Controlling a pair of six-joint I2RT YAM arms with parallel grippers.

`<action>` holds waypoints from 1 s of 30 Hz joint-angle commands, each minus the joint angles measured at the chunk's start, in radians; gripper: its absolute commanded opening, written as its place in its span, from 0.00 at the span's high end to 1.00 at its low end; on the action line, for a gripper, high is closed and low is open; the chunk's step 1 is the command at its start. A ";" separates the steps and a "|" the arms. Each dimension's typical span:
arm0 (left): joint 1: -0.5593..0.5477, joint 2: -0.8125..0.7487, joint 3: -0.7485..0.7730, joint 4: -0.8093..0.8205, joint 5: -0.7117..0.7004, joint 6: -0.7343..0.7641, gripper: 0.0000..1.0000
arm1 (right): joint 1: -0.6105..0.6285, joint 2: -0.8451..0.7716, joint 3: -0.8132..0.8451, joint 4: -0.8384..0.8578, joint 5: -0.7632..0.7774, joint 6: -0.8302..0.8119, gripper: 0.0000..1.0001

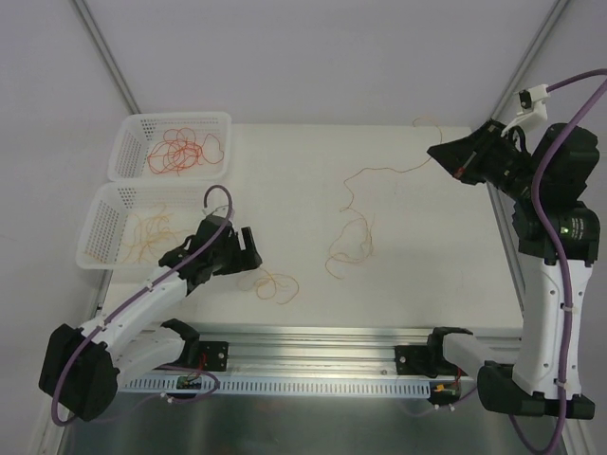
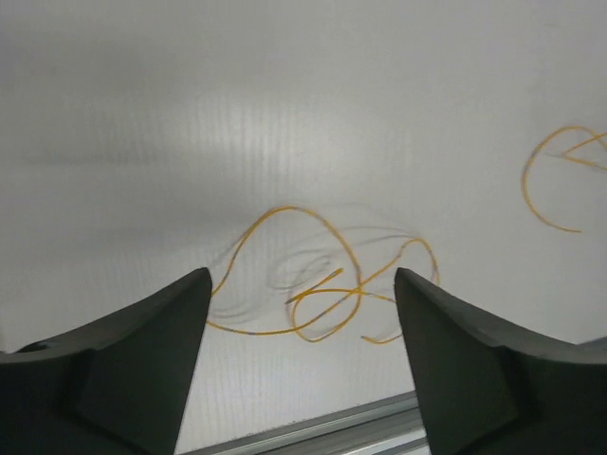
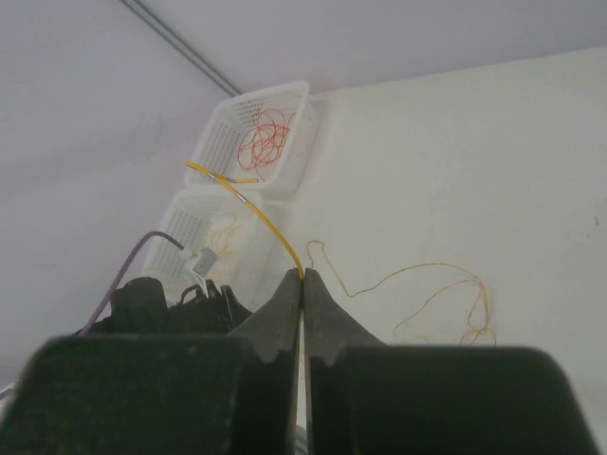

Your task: Untangle the cables

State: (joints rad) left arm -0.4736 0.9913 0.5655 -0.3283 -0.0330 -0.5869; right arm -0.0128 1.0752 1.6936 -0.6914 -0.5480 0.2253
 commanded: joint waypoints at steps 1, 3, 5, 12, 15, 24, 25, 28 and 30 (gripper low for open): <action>-0.046 -0.068 0.088 0.121 0.126 0.074 0.17 | 0.031 -0.031 -0.028 0.076 -0.079 0.026 0.99; -0.082 -0.071 0.109 0.187 0.142 0.134 0.13 | 0.051 -0.038 -0.048 0.079 -0.081 0.031 0.99; -0.158 -0.063 0.137 0.242 0.128 0.220 0.10 | 0.063 -0.044 -0.061 0.084 -0.090 0.037 0.99; -0.318 0.053 0.194 0.533 0.174 0.421 0.05 | 0.102 -0.073 -0.104 0.105 -0.095 0.060 0.99; -0.365 0.122 0.220 0.633 0.171 0.469 0.05 | 0.109 -0.090 -0.135 0.122 -0.099 0.083 0.99; -0.441 0.355 0.326 0.778 0.119 0.545 0.14 | 0.132 -0.129 -0.198 0.164 -0.093 0.129 0.99; -0.450 0.384 0.344 0.778 0.122 0.547 0.19 | 0.132 -0.133 -0.204 0.165 -0.089 0.129 0.99; -0.461 0.414 0.361 0.779 0.133 0.538 0.36 | 0.132 -0.152 -0.232 0.150 -0.063 0.118 0.99; -0.464 0.409 0.363 0.767 0.120 0.518 0.81 | 0.132 -0.155 -0.259 0.119 -0.047 0.100 0.99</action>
State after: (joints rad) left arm -0.9241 1.4101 0.8856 0.3737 0.0952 -0.0803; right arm 0.1139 0.9428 1.4544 -0.5877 -0.6102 0.3313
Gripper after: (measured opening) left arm 0.317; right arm 0.012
